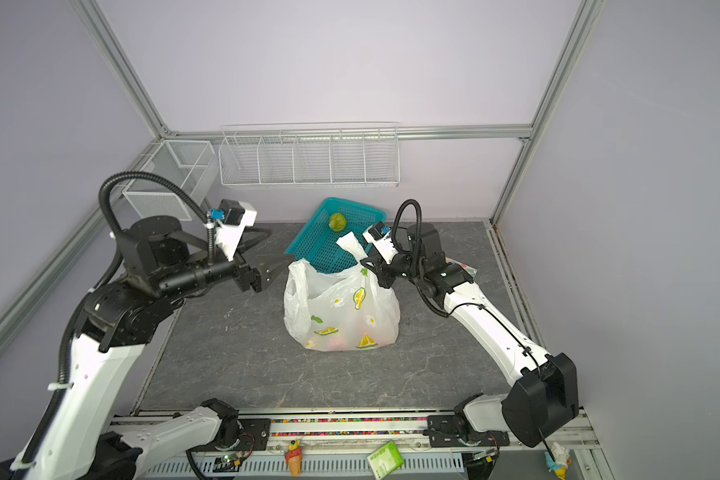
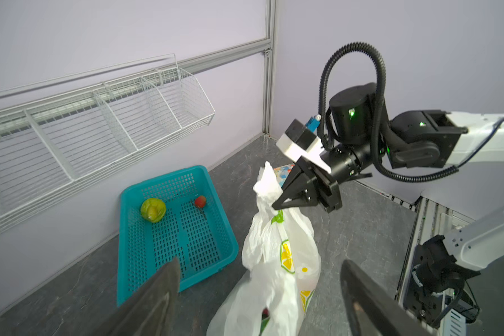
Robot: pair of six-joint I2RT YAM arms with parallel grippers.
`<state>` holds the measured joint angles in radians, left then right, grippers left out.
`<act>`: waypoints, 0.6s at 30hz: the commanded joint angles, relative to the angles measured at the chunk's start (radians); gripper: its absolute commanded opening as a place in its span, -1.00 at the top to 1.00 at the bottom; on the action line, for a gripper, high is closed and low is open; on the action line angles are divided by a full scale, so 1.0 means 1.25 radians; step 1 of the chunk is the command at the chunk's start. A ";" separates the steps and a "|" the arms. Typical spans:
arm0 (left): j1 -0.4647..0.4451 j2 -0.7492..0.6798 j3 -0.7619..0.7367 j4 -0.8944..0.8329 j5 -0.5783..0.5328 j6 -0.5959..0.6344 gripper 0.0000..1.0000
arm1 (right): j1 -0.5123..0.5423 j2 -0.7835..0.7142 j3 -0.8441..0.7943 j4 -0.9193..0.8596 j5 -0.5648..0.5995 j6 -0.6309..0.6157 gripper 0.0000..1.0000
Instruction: Place the fake fruits into the plastic bag and tie a complex knot
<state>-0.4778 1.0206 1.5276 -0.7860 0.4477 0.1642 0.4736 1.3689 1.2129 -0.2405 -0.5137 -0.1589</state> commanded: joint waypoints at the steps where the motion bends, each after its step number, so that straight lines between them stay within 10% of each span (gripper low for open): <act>1: 0.033 -0.057 -0.121 -0.003 0.060 0.045 -0.72 | -0.002 -0.011 -0.001 -0.008 0.006 0.008 0.87; 18: 0.096 -0.058 -0.420 0.266 0.247 0.061 -0.80 | -0.002 -0.025 -0.002 -0.013 -0.007 0.004 0.87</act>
<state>-0.3637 0.9386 1.0218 -0.5545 0.7063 0.2008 0.4736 1.3613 1.2129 -0.2550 -0.5133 -0.1562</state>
